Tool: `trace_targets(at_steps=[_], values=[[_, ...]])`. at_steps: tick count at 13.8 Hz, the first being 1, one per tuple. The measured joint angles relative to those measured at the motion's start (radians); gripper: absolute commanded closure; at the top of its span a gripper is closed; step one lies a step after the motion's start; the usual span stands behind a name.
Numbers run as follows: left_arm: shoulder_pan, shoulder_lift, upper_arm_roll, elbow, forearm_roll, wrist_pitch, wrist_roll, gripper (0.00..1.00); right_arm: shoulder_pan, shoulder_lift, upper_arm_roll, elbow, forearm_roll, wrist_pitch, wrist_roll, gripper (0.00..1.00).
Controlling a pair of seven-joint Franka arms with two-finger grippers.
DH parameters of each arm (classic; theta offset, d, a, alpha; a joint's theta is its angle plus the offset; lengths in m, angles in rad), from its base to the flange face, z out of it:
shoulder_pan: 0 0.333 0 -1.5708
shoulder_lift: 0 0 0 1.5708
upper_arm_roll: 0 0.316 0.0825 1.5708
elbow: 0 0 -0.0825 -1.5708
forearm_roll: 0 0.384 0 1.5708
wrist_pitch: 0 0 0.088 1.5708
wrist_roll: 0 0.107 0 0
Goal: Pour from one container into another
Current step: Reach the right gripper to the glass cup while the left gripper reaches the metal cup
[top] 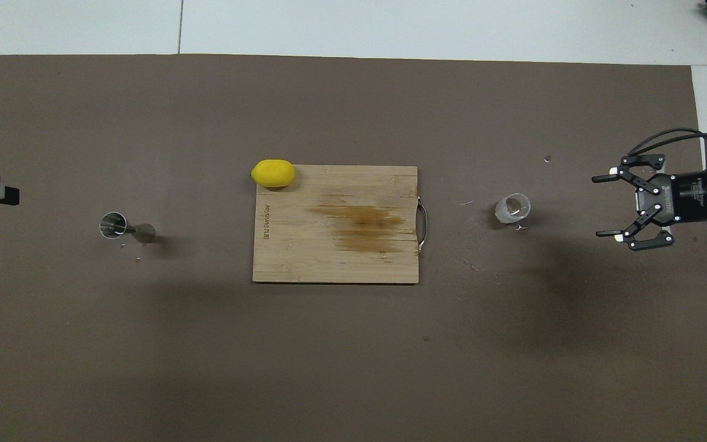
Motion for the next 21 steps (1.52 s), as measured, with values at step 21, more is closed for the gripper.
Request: trace_targets(at_steps=[21], values=[[0.243, 0.349, -0.002, -0.025, -0.632, -0.059, 1.178, 0.00, -0.022, 0.302, 0.106, -0.012, 0.266, 0.079, -0.164, 0.00]])
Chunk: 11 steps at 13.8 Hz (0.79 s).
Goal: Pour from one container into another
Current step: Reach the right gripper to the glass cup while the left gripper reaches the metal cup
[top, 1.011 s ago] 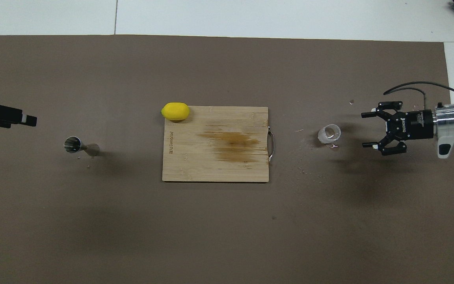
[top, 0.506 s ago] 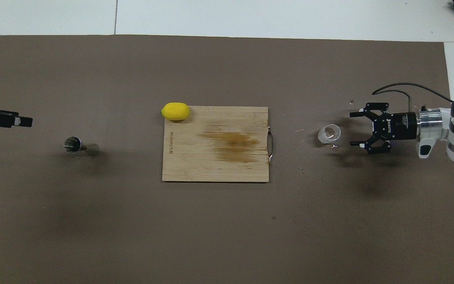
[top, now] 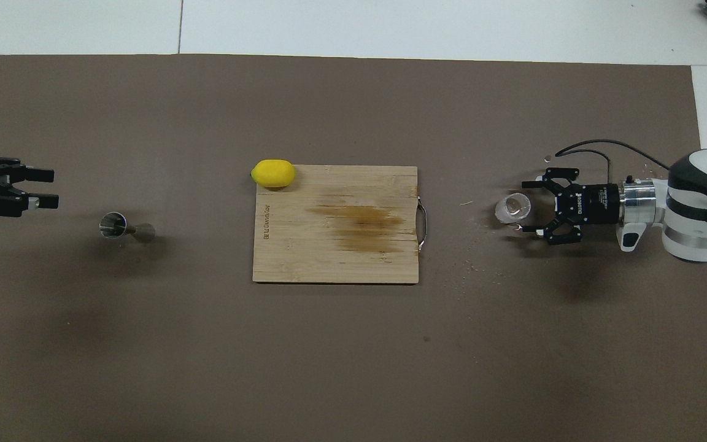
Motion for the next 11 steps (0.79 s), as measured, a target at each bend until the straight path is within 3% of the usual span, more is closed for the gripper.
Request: trace_targets(at_steps=[5, 8, 11], values=[[0.009, 0.018, -0.001, -0.112, -0.105, -0.007, 0.398, 0.00, -0.002, 0.021, 0.014, 0.000, 0.004, 0.000, -0.039, 0.00], [0.035, 0.019, -0.001, -0.156, -0.141, -0.044, 0.538, 0.00, -0.002, 0.025, 0.020, 0.000, 0.008, 0.000, -0.043, 0.01], [0.060, 0.020, -0.001, -0.184, -0.201, -0.125, 0.707, 0.00, -0.002, 0.025, 0.026, 0.000, 0.014, 0.001, -0.043, 0.23]])
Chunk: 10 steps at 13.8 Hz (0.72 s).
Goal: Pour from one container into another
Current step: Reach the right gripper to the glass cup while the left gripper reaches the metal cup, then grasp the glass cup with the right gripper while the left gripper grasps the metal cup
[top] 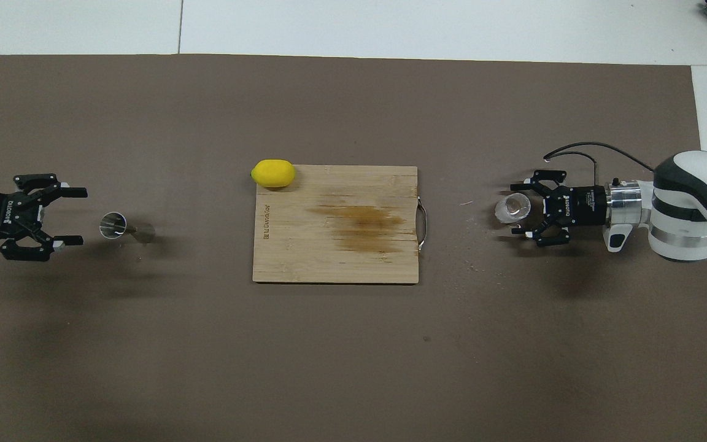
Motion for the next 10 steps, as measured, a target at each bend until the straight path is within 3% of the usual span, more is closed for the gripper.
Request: trace_targets(at_steps=[2, 4, 5, 6, 10], values=[[0.014, 0.024, 0.000, -0.026, -0.033, -0.044, 0.101, 0.00, 0.000, 0.000, 0.000, 0.000, 0.000, 0.003, 0.001, 0.32], [0.031, 0.063, 0.000, -0.035, -0.044, -0.079, 0.189, 0.00, 0.000, 0.001, 0.000, 0.000, 0.000, 0.012, 0.001, 0.76], [0.037, 0.078, 0.000, -0.038, -0.049, -0.098, 0.224, 0.00, 0.000, 0.001, 0.000, 0.000, 0.001, 0.013, 0.001, 0.88], [0.043, 0.088, 0.000, -0.044, -0.060, -0.109, 0.250, 0.00, 0.000, 0.001, 0.000, 0.000, 0.003, 0.014, 0.001, 0.96], [0.064, 0.141, 0.000, -0.069, -0.115, -0.114, 0.363, 0.00, 0.000, 0.001, 0.002, 0.003, 0.004, 0.014, 0.001, 1.00]])
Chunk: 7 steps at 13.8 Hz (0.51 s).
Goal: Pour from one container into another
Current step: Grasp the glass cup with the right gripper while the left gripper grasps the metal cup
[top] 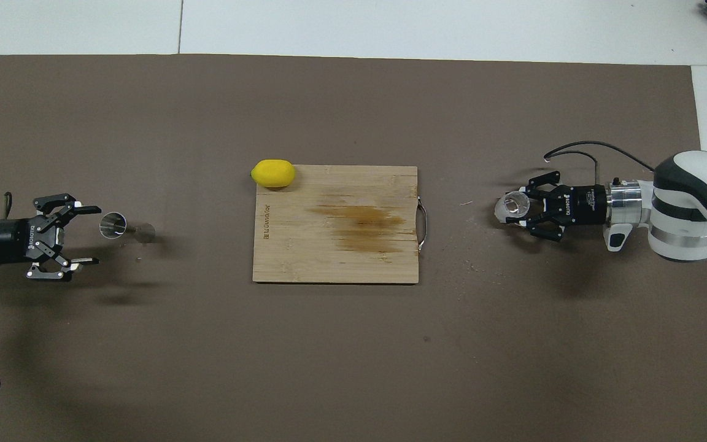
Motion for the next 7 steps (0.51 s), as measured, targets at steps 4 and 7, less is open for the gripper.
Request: trace_targets(at_steps=[4, 7], values=[[0.000, 0.028, -0.007, -0.008, -0.018, -0.017, 0.051, 0.00, 0.001, -0.006, 0.020, 0.021, 0.000, 0.000, -0.002, 1.00], [-0.003, 0.028, -0.021, -0.028, -0.035, -0.019, 0.071, 0.00, 0.002, -0.038, 0.033, 0.033, 0.000, -0.002, -0.012, 1.00]])
